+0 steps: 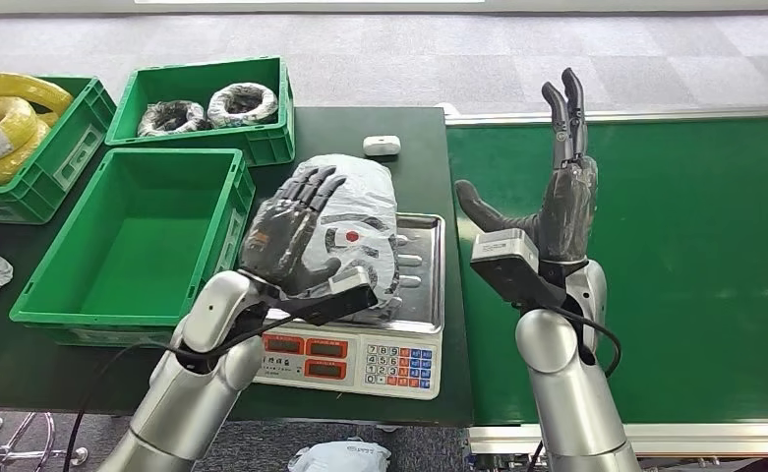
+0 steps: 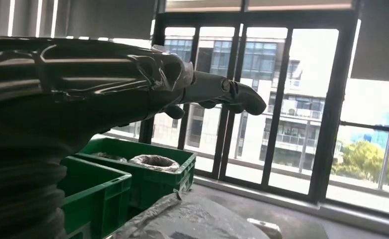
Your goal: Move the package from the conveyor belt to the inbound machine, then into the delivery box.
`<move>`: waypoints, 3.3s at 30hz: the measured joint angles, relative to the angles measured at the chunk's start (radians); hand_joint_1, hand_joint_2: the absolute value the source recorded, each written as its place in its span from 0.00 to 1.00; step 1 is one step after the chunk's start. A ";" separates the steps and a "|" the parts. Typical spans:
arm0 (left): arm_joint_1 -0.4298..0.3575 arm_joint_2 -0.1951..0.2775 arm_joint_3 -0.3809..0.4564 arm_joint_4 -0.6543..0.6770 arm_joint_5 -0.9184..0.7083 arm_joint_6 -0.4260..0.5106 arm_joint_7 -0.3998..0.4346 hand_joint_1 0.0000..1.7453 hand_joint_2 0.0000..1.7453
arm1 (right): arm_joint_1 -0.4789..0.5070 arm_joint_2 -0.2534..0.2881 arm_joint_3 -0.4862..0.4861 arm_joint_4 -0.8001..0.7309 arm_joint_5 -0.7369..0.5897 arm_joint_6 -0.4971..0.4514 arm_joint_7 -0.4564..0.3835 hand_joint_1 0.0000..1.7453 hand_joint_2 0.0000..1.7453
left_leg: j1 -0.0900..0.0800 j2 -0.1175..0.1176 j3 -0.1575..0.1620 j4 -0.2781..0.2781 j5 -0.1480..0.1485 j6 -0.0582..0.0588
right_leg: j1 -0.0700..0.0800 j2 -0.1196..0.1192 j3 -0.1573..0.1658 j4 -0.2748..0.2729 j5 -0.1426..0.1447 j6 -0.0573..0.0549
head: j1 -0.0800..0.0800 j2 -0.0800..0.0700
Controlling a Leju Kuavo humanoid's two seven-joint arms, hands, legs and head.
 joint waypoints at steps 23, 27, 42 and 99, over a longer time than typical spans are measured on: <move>-0.413 -0.012 -0.411 0.850 -0.150 -0.051 -0.009 0.98 1.00 | 0.212 0.039 0.019 -0.066 -0.050 -0.021 -0.086 0.00 1.00 | 0.000 0.004 0.021 -0.003 -0.009 0.000 | 0.000 0.004 0.028 -0.001 -0.004 -0.002 | 0.000 0.000; -0.443 -0.005 -0.438 0.901 -0.119 -0.074 -0.044 1.00 1.00 | 0.215 0.031 0.029 -0.071 -0.059 -0.043 -0.093 0.00 1.00 | 0.001 0.006 0.031 -0.004 -0.014 0.000 | 0.002 0.006 0.038 -0.001 -0.007 -0.004 | 0.000 0.000; -0.470 0.073 -0.464 0.928 -0.074 -0.060 -0.042 1.00 1.00 | 0.194 0.022 0.050 -0.068 -0.080 -0.048 -0.105 0.00 1.00 | 0.003 0.008 0.018 -0.004 -0.002 -0.006 | 0.004 0.009 0.022 0.000 0.001 -0.006 | 0.000 0.000; -0.478 0.275 0.025 0.924 -0.187 0.159 0.378 0.00 1.00 | 0.244 0.033 0.029 -0.089 0.000 -0.019 -0.058 0.00 1.00 | 0.004 0.007 -0.001 -0.003 0.004 -0.007 | 0.004 0.009 -0.006 0.001 0.004 -0.007 | 0.000 0.000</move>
